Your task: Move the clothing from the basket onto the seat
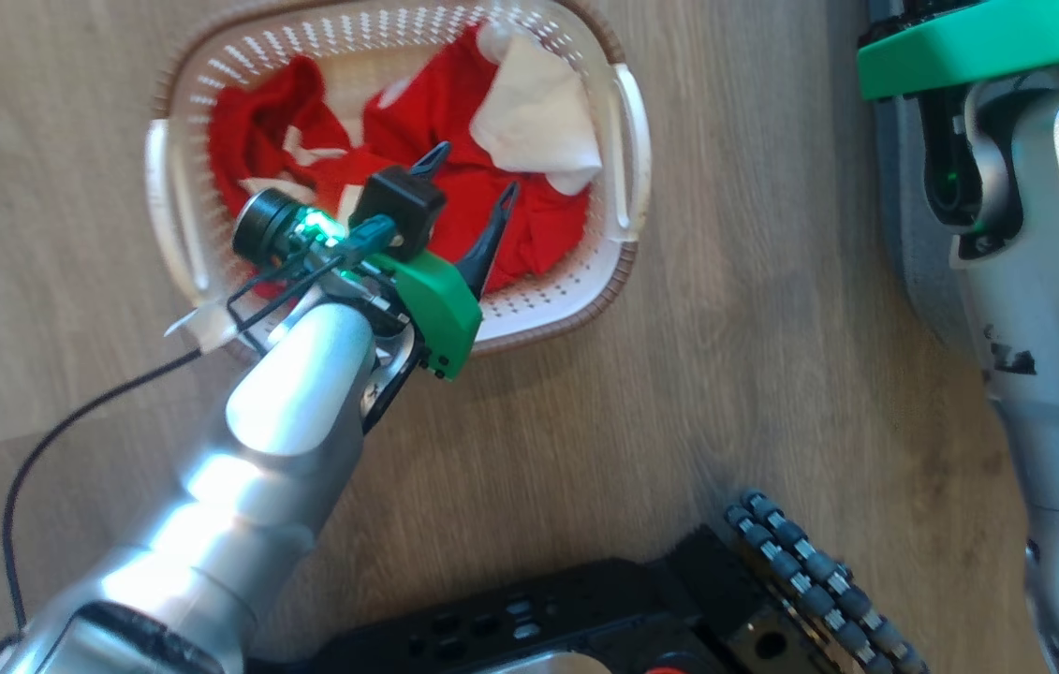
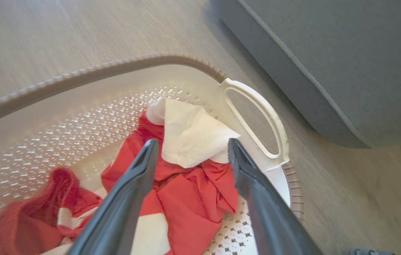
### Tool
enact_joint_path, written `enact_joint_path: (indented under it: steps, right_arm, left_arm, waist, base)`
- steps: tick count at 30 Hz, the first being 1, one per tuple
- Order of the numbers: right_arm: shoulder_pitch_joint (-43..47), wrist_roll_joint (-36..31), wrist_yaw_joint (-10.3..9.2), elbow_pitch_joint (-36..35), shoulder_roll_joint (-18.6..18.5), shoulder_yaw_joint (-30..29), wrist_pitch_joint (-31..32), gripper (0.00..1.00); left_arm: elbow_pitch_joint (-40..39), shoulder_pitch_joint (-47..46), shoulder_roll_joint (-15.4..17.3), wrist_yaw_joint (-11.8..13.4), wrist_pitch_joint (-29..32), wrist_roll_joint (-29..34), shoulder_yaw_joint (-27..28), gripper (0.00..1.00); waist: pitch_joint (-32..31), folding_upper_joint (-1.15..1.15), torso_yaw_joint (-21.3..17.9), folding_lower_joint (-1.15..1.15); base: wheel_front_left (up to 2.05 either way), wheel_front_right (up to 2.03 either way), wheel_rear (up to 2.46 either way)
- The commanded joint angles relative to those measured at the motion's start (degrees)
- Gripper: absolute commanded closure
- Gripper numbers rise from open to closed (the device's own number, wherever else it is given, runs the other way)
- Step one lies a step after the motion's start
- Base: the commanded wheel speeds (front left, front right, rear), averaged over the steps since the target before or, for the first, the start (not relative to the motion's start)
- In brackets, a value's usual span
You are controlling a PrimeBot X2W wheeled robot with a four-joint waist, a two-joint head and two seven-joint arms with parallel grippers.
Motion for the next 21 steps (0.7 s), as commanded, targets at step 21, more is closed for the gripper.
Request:
enact_joint_path:
  steps: [21]
  right_arm:
    - [0.3,2.1,0.41,-4.1,5.6,0.8,-0.3,0.0]
  left_arm:
    - [17.9,-14.5,2.9,-0.4,1.0,-3.7,-20.2,0.0]
  waist:
    - [9.0,0.0,-9.0,0.0]
  base:
    - [0.0,0.0,0.0]
